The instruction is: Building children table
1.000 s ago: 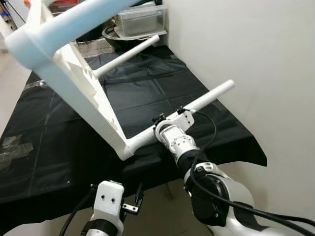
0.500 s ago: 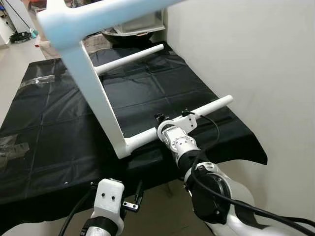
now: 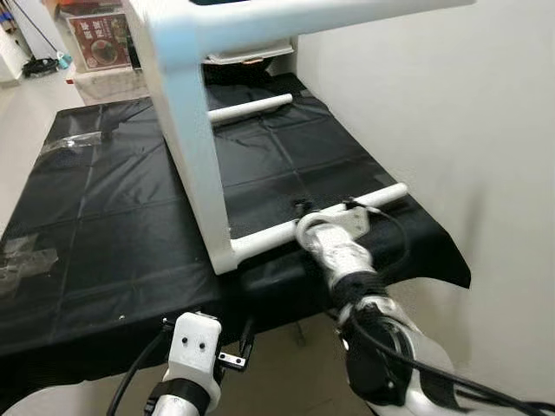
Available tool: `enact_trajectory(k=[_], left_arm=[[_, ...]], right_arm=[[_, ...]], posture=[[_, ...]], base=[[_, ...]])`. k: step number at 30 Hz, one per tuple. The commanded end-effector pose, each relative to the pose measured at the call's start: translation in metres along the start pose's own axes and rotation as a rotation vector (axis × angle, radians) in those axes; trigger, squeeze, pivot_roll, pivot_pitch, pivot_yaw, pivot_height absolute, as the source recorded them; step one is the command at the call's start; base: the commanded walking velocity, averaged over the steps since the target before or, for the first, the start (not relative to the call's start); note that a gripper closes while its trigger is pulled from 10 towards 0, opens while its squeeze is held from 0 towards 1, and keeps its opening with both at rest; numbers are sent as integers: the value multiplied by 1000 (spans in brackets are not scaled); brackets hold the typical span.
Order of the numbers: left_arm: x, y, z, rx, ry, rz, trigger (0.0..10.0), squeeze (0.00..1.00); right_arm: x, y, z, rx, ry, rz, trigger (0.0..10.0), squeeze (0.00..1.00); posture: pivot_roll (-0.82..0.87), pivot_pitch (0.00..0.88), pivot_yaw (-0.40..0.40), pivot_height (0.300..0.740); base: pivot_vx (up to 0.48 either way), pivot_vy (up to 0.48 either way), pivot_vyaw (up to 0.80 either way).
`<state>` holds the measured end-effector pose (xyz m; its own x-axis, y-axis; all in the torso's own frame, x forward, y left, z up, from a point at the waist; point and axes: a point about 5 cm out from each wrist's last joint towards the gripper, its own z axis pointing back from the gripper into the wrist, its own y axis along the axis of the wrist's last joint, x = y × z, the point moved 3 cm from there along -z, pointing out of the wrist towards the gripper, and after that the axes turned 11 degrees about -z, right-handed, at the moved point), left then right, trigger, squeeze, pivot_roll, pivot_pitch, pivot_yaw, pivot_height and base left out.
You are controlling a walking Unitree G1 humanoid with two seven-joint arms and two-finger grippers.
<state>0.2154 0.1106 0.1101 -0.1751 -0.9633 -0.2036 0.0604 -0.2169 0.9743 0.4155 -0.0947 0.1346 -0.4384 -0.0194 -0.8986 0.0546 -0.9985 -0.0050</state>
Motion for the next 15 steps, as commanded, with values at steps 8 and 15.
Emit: enact_trajectory(k=[8,15], left_arm=[[-3,-9,-4,-30,-5,-19,10000,0],[-5,-10,-8,-23,2,-26,10000,0]], right_arm=[[55,15,40,-85,-102,9,10000,0],[48,25,67,-159,169,606,10000,0]], posture=[[-39,85,34,740],[-49,63,34,740]], base=[[0,0,0],[0,0,0]])
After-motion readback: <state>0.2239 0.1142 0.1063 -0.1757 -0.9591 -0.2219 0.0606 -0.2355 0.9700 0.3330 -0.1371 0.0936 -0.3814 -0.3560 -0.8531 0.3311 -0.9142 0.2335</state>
